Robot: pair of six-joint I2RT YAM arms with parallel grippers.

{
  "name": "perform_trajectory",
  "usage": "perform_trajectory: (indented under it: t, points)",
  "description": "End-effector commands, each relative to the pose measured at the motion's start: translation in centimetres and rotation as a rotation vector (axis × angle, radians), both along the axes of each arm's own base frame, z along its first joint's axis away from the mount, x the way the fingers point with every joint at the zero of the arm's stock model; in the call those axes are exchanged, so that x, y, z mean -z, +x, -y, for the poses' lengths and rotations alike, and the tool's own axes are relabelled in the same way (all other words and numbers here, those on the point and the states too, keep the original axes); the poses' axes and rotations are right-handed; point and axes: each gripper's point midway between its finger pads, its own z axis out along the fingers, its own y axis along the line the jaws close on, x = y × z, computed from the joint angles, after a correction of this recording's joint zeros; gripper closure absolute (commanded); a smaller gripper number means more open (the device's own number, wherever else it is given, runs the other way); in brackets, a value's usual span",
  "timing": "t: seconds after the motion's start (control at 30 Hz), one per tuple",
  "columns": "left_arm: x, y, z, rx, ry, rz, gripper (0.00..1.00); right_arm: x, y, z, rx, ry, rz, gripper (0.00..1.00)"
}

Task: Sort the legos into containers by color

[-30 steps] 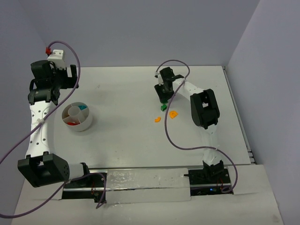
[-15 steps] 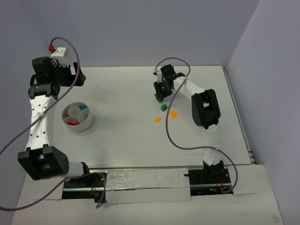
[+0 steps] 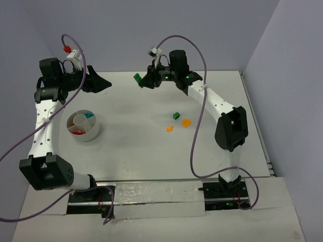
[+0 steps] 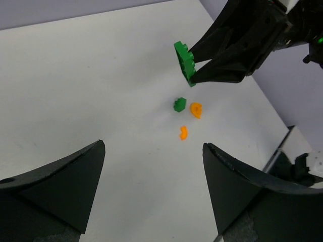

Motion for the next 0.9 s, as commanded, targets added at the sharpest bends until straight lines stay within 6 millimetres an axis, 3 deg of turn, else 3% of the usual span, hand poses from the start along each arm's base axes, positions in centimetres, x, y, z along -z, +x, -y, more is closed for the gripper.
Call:
perform_trajectory:
  t: [0.0,0.13,0.3,0.43,0.87]
  points:
    - [-1.4,0.6,2.4,0.023,-0.075,-0.030,0.15,-4.8,-3.1,-3.6,-0.097,0.064,0.209,1.00]
    - [-0.4,0.9,3.4,-0.025,-0.049,-0.063,0.17,-5.4,-4.2,-5.6,-0.092,0.032,0.320,1.00]
    - [0.4,1.0,3.4,-0.058,-0.072,-0.111,0.20,-5.9,-4.7,-6.5,-0.081,0.016,0.384,1.00]
    - [0.7,0.5,4.5,-0.035,-0.079,-0.125,0.27,-6.0,-5.3,-6.8,-0.087,0.007,0.432,1.00]
    - [2.0,0.5,5.3,-0.021,-0.089,-0.176,0.44,-6.6,-6.6,-7.9,-0.098,-0.001,0.478,1.00]
